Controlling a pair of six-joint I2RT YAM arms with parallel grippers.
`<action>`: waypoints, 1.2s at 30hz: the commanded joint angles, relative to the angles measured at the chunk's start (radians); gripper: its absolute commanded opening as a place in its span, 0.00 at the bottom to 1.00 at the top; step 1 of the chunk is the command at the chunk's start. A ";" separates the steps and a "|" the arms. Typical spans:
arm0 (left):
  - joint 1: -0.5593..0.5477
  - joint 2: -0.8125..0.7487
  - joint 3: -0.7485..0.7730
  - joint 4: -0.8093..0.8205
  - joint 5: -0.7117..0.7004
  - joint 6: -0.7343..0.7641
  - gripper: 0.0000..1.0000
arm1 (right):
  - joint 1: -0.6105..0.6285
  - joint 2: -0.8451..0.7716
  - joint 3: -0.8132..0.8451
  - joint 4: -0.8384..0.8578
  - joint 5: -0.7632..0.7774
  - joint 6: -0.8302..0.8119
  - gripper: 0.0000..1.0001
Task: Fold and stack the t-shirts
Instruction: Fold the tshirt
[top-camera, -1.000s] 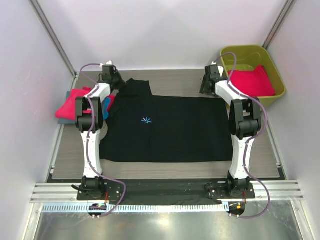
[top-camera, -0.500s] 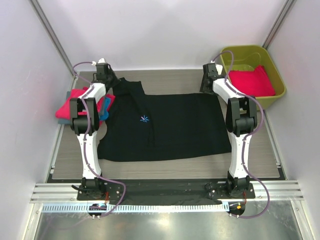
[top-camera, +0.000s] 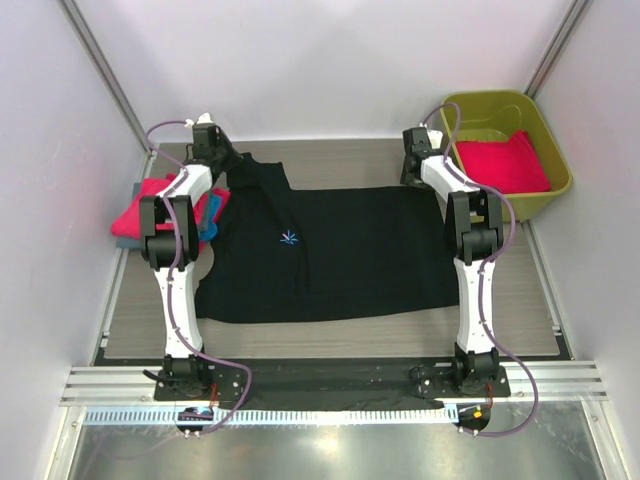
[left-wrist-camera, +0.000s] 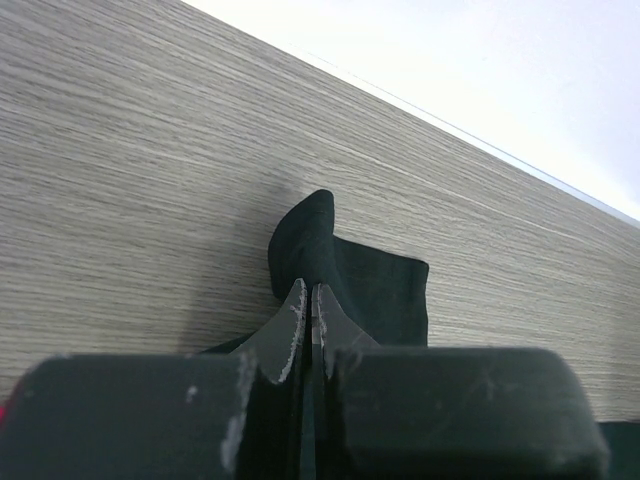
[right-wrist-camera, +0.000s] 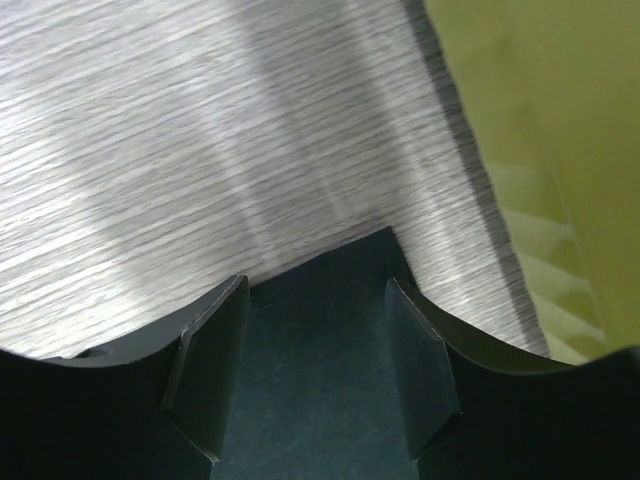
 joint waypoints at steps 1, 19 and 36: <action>0.006 -0.010 0.025 0.055 0.005 0.003 0.00 | -0.018 0.006 0.032 -0.009 0.040 -0.006 0.63; -0.046 -0.025 0.083 -0.009 0.008 0.063 0.00 | -0.024 -0.063 0.038 -0.010 -0.019 0.017 0.01; -0.130 -0.220 -0.052 -0.044 -0.077 0.185 0.00 | -0.020 -0.259 -0.109 0.030 -0.027 0.020 0.01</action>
